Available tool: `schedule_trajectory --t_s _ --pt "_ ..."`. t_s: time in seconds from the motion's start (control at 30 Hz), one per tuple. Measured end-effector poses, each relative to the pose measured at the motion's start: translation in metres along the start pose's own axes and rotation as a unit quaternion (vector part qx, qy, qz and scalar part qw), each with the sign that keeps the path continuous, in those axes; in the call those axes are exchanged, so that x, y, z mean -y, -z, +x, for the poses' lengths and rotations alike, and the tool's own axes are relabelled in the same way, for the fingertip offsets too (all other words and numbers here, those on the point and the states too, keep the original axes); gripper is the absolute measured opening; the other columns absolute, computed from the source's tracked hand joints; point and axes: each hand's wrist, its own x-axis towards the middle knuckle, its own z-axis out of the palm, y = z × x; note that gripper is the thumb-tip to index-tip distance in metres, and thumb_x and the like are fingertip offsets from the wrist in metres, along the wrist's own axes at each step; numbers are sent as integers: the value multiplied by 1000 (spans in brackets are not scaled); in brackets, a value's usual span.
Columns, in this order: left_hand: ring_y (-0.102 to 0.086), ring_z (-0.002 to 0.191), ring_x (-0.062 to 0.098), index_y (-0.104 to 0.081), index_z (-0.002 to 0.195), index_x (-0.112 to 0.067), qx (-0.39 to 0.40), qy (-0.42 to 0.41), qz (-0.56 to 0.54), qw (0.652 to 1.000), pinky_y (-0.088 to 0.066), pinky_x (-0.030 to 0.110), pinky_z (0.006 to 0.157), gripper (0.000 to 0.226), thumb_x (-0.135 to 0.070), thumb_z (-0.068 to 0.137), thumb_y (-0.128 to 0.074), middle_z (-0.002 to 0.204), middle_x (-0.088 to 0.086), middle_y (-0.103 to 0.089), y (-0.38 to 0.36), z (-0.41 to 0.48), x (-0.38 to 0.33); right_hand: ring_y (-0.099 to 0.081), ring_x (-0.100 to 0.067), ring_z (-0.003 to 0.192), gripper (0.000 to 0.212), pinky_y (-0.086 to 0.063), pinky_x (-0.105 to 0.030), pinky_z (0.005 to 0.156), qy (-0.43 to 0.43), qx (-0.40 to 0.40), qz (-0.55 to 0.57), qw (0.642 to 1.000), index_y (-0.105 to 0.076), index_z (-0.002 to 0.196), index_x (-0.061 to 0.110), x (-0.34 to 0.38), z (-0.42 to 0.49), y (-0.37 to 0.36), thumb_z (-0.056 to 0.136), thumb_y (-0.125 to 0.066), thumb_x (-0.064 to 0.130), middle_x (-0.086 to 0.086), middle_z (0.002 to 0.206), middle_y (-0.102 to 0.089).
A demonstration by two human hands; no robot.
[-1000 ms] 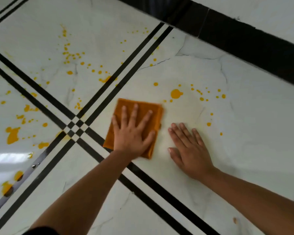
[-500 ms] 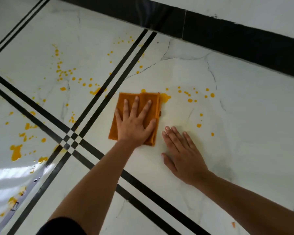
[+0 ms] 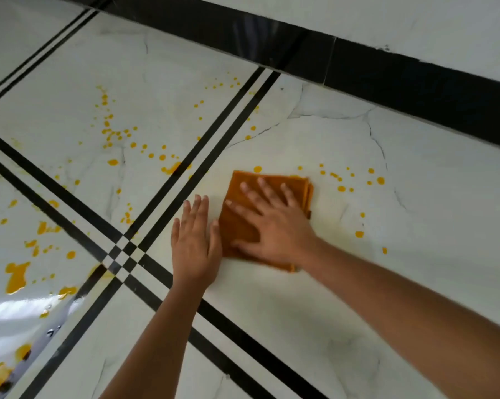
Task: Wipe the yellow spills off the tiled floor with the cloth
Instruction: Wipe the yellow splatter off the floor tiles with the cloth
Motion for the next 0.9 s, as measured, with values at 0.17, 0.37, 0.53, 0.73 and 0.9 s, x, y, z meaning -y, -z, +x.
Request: schedule_trajectory --t_s 0.17,0.37,0.53,0.73,0.9 --pt "11 142 9 -4 148 -22 42 4 90 995 9 34 115 70 -54 85 0 157 -4 -2 -13 12 -21 -1 -31 145 63 -2 -56 113 -213 -34 9 976 -14 146 44 -66 25 20 88 -22 67 -2 159 -5" --pt "12 142 11 1 148 -25 76 -18 144 986 9 36 113 72 -54 83 5 157 -4 3 -24 8 -37 -24 -32 141 58 -20 -59 108 -56 -40 -7 998 -35 140 44 -56 -17 8 86 -24 61 -2 153 -31" --pt "12 142 13 6 147 -26 93 -50 152 983 10 36 112 70 -54 83 6 157 -4 6 -35 1 -53 -15 -34 144 58 -12 -59 111 -291 -78 21 953 -28 144 41 -77 -46 11 90 -20 59 -3 156 -22" --pt "7 143 16 3 147 -25 101 -73 159 979 6 38 114 68 -54 86 2 157 -2 2 -49 -6 -65 -27 -31 141 53 -20 -58 108 -153 -50 -2 987 -35 140 44 -75 -80 5 90 -25 59 0 152 -32" --pt "10 143 14 12 144 -27 105 -56 152 981 7 37 114 67 -54 83 8 157 -3 6 -50 -14 -70 -42 -29 132 52 -24 -50 109 -244 -113 166 949 -58 126 22 -61 -74 24 96 -23 46 -5 129 -60"
